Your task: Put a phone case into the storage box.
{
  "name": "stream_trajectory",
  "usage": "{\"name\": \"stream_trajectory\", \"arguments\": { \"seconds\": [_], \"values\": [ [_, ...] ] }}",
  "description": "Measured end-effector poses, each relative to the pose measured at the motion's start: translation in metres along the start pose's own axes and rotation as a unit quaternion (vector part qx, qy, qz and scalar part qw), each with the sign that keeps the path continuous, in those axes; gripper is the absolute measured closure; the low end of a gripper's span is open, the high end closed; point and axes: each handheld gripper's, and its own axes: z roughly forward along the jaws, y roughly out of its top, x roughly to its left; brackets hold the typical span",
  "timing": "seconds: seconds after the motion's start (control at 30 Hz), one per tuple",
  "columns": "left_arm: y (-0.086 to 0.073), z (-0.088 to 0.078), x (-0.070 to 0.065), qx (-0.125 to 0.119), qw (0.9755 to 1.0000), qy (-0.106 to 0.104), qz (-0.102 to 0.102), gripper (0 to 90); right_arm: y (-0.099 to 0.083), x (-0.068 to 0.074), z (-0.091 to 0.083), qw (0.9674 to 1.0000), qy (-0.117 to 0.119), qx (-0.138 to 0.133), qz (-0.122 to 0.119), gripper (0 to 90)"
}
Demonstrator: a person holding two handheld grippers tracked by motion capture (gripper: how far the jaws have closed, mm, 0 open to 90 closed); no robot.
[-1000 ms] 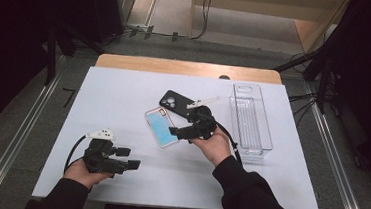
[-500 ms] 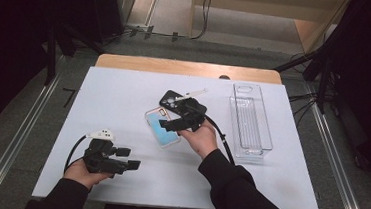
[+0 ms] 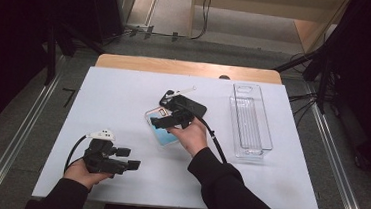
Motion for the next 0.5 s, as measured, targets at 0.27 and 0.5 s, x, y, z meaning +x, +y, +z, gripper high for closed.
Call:
{"name": "stream_trajectory", "arguments": {
  "seconds": [0.27,0.5],
  "values": [
    [0.0,0.0,0.0,0.003,1.0,0.001,0.001,28.0,0.0,0.002,0.011,0.9999,-0.011,0.009,0.002,0.0],
    [0.0,0.0,0.0,0.003,1.0,0.001,0.001,28.0,-0.003,0.003,0.021,0.9997,-0.008,0.025,-0.001,0.0]
  ]
}}
